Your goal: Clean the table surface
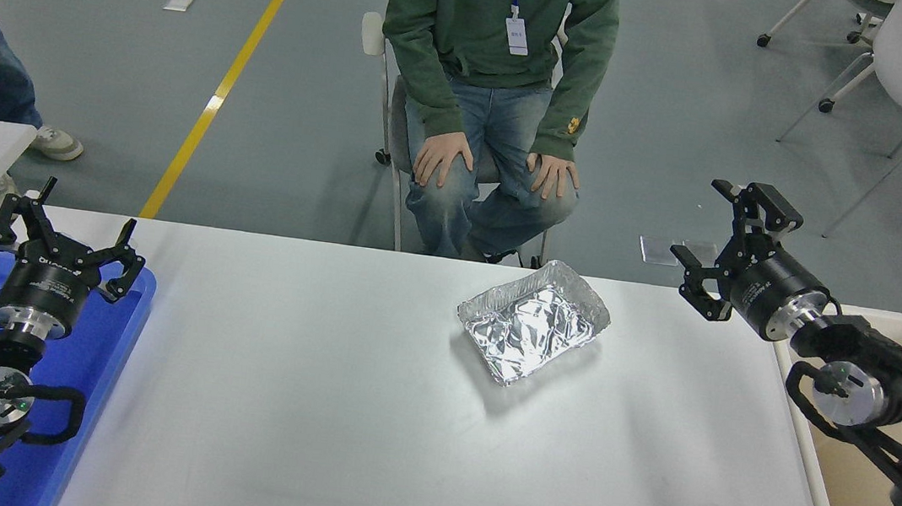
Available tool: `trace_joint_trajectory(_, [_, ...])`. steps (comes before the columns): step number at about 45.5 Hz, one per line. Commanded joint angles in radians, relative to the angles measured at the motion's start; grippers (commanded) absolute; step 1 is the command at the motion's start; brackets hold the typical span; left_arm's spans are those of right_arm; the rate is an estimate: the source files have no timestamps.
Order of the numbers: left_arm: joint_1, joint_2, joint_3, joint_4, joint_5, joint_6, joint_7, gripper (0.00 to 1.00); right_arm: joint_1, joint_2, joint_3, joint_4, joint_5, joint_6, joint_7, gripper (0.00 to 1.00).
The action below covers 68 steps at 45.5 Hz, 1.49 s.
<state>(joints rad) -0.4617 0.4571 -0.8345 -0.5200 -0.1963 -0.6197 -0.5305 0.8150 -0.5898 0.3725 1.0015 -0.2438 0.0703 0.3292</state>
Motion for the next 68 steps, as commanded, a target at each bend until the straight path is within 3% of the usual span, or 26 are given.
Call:
trace_joint_trajectory(1, [0.000, 0.000, 0.000, 0.000, 0.000, 0.000, 0.000, 1.00, 0.067, -0.015, -0.096, 0.014, -0.342, -0.004, -0.015, 0.98])
trace_joint_trajectory(13, [0.000, 0.000, 0.000, 0.000, 0.000, 0.000, 0.000, 1.00, 0.249, -0.007, -0.391, 0.014, -0.537, -0.004, -0.024, 0.98])
trace_joint_trajectory(30, [0.000, 0.000, 0.000, 0.000, 0.000, 0.000, 0.000, 1.00, 0.431, 0.065, -0.646, 0.017, -0.545, 0.011, -0.144, 0.98])
trace_joint_trajectory(43, [0.000, 0.000, 0.000, 0.000, 0.000, 0.000, 0.001, 1.00, 0.481, 0.209, -0.770, -0.001, -0.529, 0.026, -0.355, 0.97])
trace_joint_trajectory(68, [0.000, 0.000, 0.000, 0.000, 0.000, 0.000, 0.001, 1.00, 0.506, 0.346, -0.848, -0.119, -0.192, 0.117, -0.573, 0.97])
